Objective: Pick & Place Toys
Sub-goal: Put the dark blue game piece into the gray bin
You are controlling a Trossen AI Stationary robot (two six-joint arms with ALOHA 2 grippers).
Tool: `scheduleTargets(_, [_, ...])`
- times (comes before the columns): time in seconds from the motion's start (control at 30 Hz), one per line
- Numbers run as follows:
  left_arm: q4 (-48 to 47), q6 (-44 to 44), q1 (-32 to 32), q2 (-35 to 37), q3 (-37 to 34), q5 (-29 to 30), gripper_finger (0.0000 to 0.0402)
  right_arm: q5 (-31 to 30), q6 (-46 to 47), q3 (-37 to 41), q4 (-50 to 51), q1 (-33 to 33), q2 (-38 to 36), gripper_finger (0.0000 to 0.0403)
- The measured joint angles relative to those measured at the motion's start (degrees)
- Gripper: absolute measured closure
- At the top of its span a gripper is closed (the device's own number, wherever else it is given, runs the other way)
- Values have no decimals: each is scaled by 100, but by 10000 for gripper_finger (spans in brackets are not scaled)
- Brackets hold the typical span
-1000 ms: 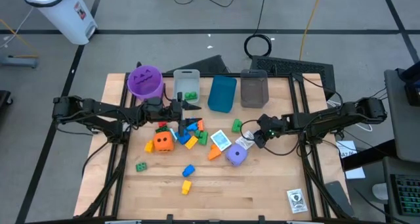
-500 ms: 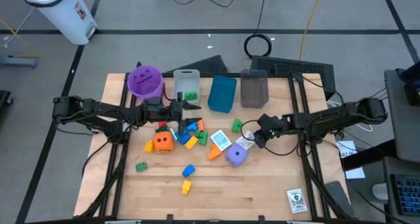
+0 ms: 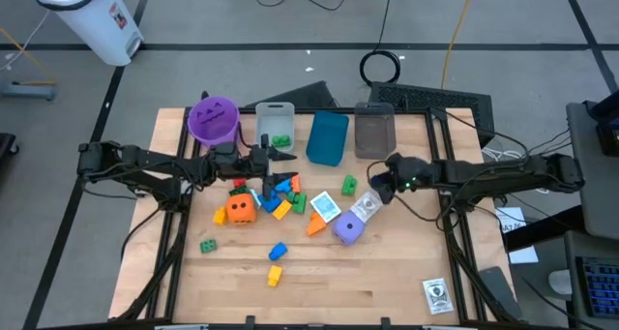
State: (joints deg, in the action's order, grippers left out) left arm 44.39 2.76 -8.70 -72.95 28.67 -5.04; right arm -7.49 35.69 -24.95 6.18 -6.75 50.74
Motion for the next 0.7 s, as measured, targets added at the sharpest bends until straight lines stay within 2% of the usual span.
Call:
scheduleTargets(0.2, [65, -244, -9, -4, 111, -123, 172, 20, -832, -9, -1738, -81, -275, 254])
scheduleTargets(0.37, [33, -591, -107, -207, 516, -1033, 172, 22, -1631, -17, -3258, -78, -197, 254])
scheduleTargets(0.47, [46, -767, -143, -473, 898, -1393, 172, 57, -2019, -18, -3839, -78, -69, 251])
scheduleTargets(0.57, [-1, -885, -189, -819, 1295, -1641, 172, 343, -2311, -17, -4350, -80, 100, 253])
scheduleTargets(0.7, [-147, -1021, -284, -1358, 1866, -1655, 172, 905, -2574, -18, -5145, -61, 378, 256])
